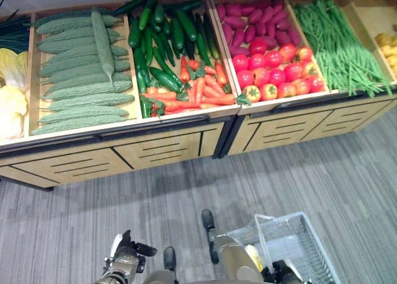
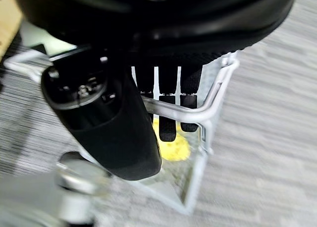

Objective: Get the vegetables into the basket

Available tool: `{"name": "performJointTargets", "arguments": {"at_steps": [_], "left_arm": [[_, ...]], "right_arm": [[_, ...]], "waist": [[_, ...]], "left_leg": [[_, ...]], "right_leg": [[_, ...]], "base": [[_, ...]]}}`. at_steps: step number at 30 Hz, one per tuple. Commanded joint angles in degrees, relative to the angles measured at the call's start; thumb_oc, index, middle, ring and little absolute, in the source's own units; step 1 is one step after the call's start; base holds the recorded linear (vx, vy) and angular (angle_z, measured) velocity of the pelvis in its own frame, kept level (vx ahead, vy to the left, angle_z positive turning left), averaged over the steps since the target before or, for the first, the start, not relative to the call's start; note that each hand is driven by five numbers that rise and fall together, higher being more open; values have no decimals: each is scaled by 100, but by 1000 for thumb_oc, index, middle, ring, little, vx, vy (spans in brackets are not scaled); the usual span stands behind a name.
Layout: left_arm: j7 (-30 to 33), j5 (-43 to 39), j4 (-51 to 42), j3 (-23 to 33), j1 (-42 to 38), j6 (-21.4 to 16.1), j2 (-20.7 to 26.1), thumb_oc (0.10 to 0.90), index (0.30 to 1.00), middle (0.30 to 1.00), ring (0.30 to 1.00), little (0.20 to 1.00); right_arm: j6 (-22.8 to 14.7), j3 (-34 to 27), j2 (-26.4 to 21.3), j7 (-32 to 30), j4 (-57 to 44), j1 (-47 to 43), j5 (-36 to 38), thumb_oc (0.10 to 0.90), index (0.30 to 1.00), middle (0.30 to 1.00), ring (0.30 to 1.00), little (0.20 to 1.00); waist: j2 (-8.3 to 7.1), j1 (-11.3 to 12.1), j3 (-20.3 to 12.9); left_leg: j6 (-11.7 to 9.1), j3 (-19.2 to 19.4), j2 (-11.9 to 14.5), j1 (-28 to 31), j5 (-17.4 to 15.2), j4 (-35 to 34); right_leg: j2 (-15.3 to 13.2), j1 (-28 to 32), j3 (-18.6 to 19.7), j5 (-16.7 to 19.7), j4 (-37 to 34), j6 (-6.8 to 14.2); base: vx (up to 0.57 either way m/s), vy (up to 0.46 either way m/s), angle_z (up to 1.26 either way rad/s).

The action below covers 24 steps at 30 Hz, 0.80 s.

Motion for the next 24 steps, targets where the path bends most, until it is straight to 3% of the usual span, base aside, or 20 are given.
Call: {"name": "performJointTargets", "arguments": {"at_steps": [1,9,10,13,15,17,18,24], "left_arm": [[65,208,-68,39,-480,-81,98,900,1000,1000,1000,1000],[40,245,-65,-30,-418,-41,-34,900,1000,1000,1000,1000],[5,245,-98,-51,-422,-43,-82,900,1000,1000,1000,1000],[0,201,-126,-72,-471,-28,-98,900,1000,1000,1000,1000],[-5,199,-152,-101,-473,-15,-131,900,1000,1000,1000,1000],[2,226,-157,-117,-468,-16,-142,900,1000,1000,1000,1000],[18,260,-148,-135,-444,-21,-147,900,1000,1000,1000,1000],[-24,263,-186,-167,-398,-19,-92,900,1000,1000,1000,1000]], "right_arm": [[-28,92,-244,-69,-212,86,-94,400,300,300,300,300],[-54,112,-298,-72,-365,85,-53,400,300,300,300,300],[-60,104,-350,-54,-360,80,-63,400,300,300,300,300],[-39,152,-426,-43,-394,29,-102,400,300,300,300,300],[-12,100,-457,-47,-381,58,-104,400,300,300,300,300],[-2,95,-468,-49,-377,72,-112,400,300,300,300,300],[-11,78,-482,-66,-341,84,-126,400,300,300,300,300],[16,60,-348,-70,-197,126,-101,400,300,300,300,300]], "waist": [[3,-112,264],[161,-178,276],[164,-234,326],[92,-207,451],[135,-231,401],[132,-200,390],[153,-157,380],[133,-159,200]], "left_leg": [[2,74,-100,-170,271,-96],[-176,-101,56,-165,272,79],[-289,-18,107,-369,183,682],[-362,-8,141,-731,277,1338],[-351,345,406,-913,513,875],[-362,386,451,-989,641,745],[-398,374,517,-1164,904,562],[-339,580,497,-622,853,-28]], "right_leg": [[-130,689,0,-85,188,308],[-82,865,-334,-344,282,109],[-148,959,-499,-405,316,21],[-203,1065,-573,-428,367,-41],[-231,1171,-621,-477,334,-5],[-226,1210,-602,-475,319,0],[-193,1253,-578,-515,317,11],[-119,1205,-454,-579,325,66]], "base": [[48,-104,12],[45,-137,24],[3,-111,47],[-17,-105,47],[45,10,24],[81,21,27],[120,49,13],[96,87,-37]]}}
